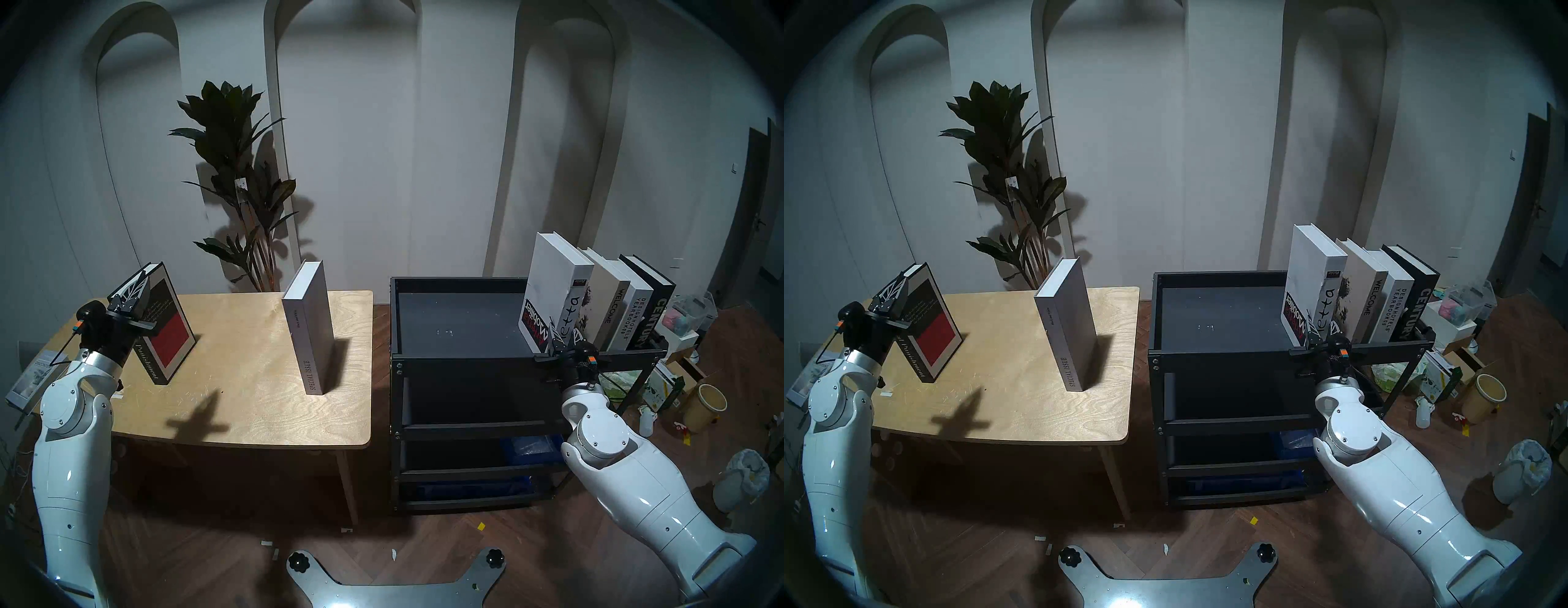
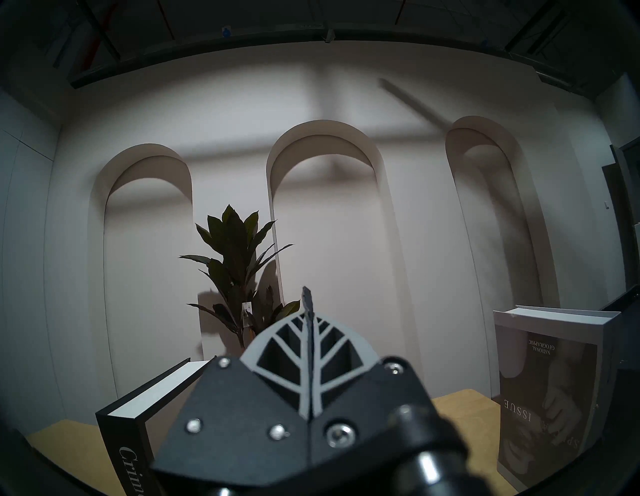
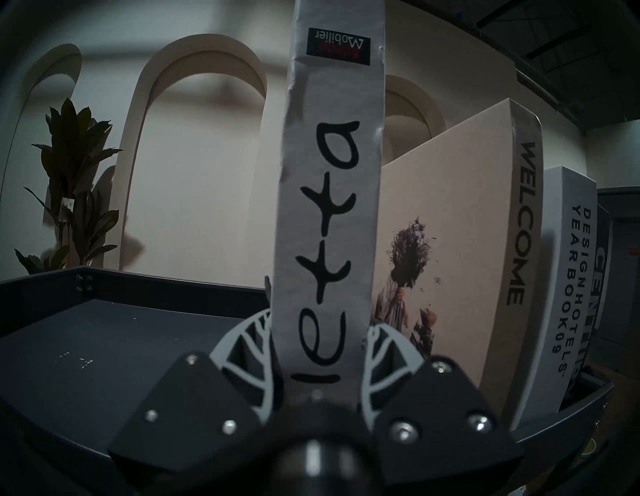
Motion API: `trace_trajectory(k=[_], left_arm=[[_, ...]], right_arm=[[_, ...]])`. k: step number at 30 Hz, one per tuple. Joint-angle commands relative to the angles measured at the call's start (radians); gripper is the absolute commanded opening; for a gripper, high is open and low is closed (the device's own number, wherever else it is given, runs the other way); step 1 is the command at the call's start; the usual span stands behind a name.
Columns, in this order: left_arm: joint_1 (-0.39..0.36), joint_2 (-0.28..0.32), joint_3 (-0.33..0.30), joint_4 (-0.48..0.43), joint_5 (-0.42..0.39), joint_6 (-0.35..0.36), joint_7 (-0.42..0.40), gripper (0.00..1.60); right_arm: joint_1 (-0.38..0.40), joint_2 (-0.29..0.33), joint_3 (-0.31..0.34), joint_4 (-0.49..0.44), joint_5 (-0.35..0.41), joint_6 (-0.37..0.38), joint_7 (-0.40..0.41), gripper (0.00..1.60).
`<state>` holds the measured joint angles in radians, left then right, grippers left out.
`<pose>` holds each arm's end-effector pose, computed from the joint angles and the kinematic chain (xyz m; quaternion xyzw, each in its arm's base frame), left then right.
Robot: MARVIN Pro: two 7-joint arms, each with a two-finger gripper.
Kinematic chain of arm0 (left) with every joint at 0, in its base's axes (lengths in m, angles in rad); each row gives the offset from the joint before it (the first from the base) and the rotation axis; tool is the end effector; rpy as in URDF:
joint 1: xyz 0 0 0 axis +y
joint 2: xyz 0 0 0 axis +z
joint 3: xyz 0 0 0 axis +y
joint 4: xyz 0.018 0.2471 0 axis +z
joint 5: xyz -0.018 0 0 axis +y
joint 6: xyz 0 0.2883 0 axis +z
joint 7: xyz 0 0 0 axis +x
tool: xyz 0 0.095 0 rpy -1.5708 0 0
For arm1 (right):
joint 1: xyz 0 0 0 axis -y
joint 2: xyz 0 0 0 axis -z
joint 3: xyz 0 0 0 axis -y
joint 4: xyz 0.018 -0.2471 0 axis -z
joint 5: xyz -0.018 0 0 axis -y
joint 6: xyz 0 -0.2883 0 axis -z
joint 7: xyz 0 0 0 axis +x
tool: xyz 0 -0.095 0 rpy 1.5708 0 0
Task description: Move the books from the display table onto the shelf, standing them upright with spines facing out and tallest at one end
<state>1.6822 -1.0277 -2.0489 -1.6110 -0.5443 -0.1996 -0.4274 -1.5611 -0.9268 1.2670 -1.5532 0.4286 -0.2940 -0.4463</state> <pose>0.3441 0.2459 -0.1419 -0.5742 0.0644 -0.8153 0.0371 0.3870 -0.1033 -0.2515 0.6419 -0.0067 0.7590 0.1087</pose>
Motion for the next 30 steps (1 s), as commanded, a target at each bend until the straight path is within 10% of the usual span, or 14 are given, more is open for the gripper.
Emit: trace_trajectory(k=[1, 4, 13, 21, 30], left_arm=[[0.001, -0.002, 0.001, -0.034, 0.003, 0.001, 0.004, 0.0], [0.0, -0.003, 0.005, -0.038, 0.004, 0.002, 0.006, 0.0], [0.001, -0.003, 0.011, -0.047, 0.006, 0.004, 0.01, 0.0], [0.005, -0.004, 0.013, -0.054, 0.006, 0.004, 0.013, 0.0], [0.008, -0.004, 0.014, -0.059, 0.005, 0.005, 0.015, 0.0]], right_arm=[[0.01, 0.013, 0.021, -0.028, 0.003, 0.002, -0.01, 0.02], [0.009, 0.018, 0.024, -0.031, 0.009, 0.005, -0.011, 0.5], [0.005, 0.03, 0.025, -0.037, 0.021, 0.007, -0.01, 0.81], [0.003, 0.037, 0.022, -0.042, 0.028, 0.008, -0.013, 1.56], [0.004, 0.041, 0.017, -0.042, 0.031, 0.005, -0.016, 1.44]])
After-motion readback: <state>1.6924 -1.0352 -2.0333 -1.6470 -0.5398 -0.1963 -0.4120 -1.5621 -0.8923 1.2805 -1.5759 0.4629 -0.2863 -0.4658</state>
